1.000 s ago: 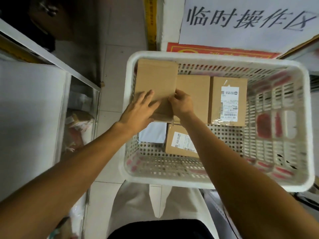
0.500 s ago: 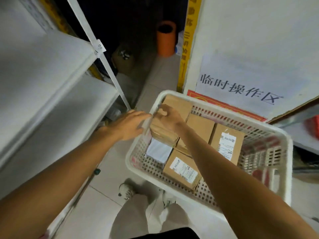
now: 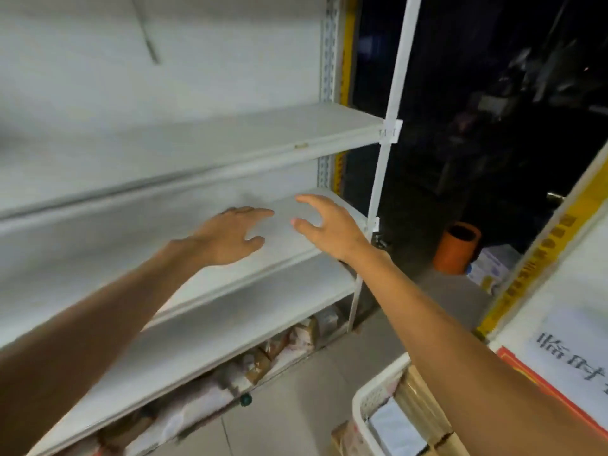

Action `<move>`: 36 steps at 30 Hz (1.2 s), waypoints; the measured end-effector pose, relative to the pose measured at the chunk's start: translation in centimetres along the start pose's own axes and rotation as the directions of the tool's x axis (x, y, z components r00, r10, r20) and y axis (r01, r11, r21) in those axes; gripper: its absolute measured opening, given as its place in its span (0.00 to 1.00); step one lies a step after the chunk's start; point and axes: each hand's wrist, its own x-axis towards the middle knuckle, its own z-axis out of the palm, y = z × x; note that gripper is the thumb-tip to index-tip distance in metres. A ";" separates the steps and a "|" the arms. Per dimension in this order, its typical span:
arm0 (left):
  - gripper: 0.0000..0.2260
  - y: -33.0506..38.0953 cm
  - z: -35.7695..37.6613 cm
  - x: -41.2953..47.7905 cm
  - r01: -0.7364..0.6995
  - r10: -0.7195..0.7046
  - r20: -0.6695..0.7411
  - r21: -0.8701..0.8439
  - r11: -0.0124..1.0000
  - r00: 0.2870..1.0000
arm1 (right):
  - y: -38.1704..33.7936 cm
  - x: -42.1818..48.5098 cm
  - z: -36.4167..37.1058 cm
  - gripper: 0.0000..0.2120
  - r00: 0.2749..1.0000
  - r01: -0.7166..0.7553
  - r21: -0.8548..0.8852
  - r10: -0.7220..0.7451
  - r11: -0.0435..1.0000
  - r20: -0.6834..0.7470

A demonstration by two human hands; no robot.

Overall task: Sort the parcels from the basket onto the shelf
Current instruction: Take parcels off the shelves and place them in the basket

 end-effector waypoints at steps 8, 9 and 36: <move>0.26 -12.3 -14.1 -11.9 0.252 -0.223 -0.275 0.074 0.965 0.935 | -18.5 8.1 7.2 0.26 0.957 0.275 0.040 -0.278 0.961 0.084; 0.26 -13.5 -15.4 -13.4 0.293 -0.267 -0.291 0.049 0.955 0.919 | -20.6 8.7 8.2 0.27 0.954 0.273 0.077 -0.280 0.959 0.108; 0.19 -31.3 -25.5 -39.1 0.744 -0.857 -0.433 -0.466 0.478 0.280 | -45.9 20.1 35.2 0.26 0.636 0.381 0.493 -0.608 0.782 0.474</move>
